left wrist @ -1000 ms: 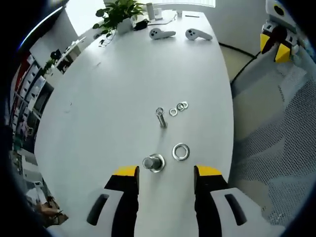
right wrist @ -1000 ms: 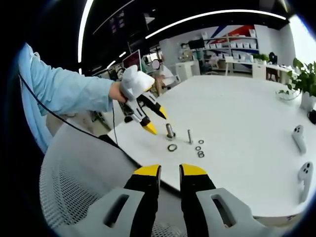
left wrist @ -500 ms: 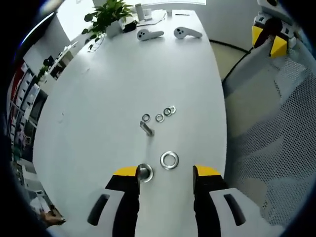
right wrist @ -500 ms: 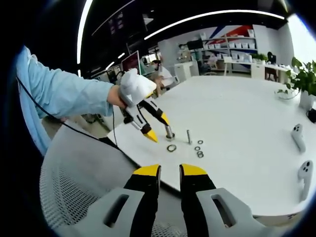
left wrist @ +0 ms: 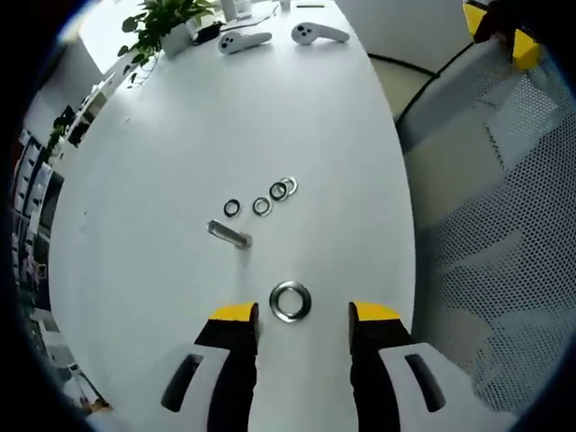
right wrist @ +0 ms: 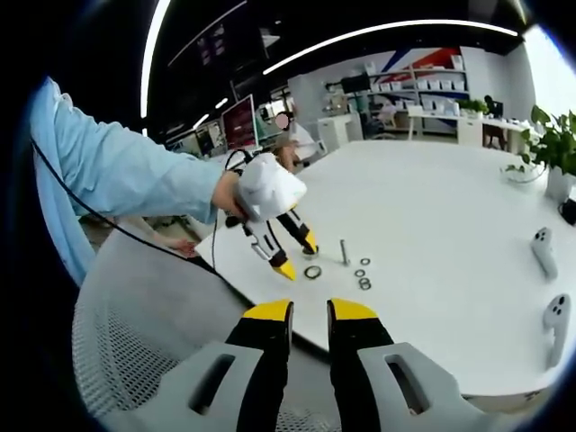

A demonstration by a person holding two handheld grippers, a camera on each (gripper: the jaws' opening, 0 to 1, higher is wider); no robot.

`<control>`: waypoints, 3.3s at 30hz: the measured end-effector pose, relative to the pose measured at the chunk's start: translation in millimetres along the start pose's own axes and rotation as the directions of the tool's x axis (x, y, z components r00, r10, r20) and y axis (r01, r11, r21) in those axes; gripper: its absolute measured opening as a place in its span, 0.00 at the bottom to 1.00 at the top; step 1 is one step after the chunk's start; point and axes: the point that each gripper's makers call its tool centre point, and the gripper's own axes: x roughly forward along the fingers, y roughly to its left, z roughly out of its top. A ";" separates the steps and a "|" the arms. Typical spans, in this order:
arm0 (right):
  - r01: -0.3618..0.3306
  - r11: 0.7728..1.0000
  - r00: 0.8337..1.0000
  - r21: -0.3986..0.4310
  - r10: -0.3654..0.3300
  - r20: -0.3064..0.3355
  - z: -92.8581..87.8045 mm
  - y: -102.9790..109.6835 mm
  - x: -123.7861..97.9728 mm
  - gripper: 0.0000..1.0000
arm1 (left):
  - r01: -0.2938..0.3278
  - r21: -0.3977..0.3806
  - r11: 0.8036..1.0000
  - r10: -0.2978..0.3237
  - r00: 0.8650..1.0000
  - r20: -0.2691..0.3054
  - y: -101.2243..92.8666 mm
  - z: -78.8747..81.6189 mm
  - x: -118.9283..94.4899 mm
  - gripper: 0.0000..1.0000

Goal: Place the washer onto the threaded stud by aligning its center hole with the stud, sliding it down to the base, and recovering from edge contact or off-axis alignment until the washer reaches the visible bottom stop.

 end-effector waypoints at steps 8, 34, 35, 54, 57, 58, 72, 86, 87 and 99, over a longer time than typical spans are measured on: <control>-0.005 1.000 1.000 0.000 0.005 0.006 0.8 0.6 -0.1 0.18 | -0.003 0.043 0.999 0.004 0.999 -0.032 5.3 -6.0 13.5 0.29; -0.009 1.000 1.000 -0.005 0.009 0.025 3.8 1.7 -0.3 0.17 | 0.039 0.006 0.999 -0.039 0.998 -0.046 3.1 -2.8 21.5 0.26; -0.009 1.000 1.000 -0.005 0.010 0.025 3.8 1.9 -0.3 0.17 | 0.037 0.007 0.999 -0.037 0.998 -0.047 3.8 -2.9 21.6 0.22; -0.016 1.000 1.000 -0.010 0.017 0.024 3.9 2.7 -0.4 0.17 | 0.005 0.026 1.000 -0.004 0.999 -0.040 1.3 -9.1 12.8 0.19; -0.016 1.000 1.000 -0.009 0.017 0.021 3.4 2.9 -0.3 0.17 | -0.011 0.003 1.000 0.011 1.000 -0.028 5.3 -8.6 6.4 0.19; -0.017 1.000 1.000 -0.009 0.017 0.019 3.2 2.9 -0.2 0.17 | -0.015 -0.007 1.000 0.015 1.000 -0.019 6.5 -7.8 4.4 0.19; -0.019 1.000 1.000 -0.010 0.019 0.016 2.8 3.6 -0.3 0.17 | -0.054 -0.059 0.997 0.053 0.998 -0.014 13.9 -22.3 -25.3 0.19; -0.019 1.000 1.000 -0.005 0.019 0.011 1.4 3.8 -0.5 0.17 | -0.116 -0.053 0.992 0.117 0.993 0.013 26.3 -20.0 -56.7 0.19; -0.018 1.000 1.000 -0.005 0.018 0.011 1.3 3.7 -0.5 0.17 | -0.123 -0.052 0.991 0.124 0.992 0.016 28.3 -19.1 -58.7 0.19; -0.020 1.000 1.000 -0.007 0.020 0.010 0.6 3.8 -1.3 0.18 | -0.202 -0.024 0.979 0.202 0.979 0.019 47.4 -17.7 -64.6 0.19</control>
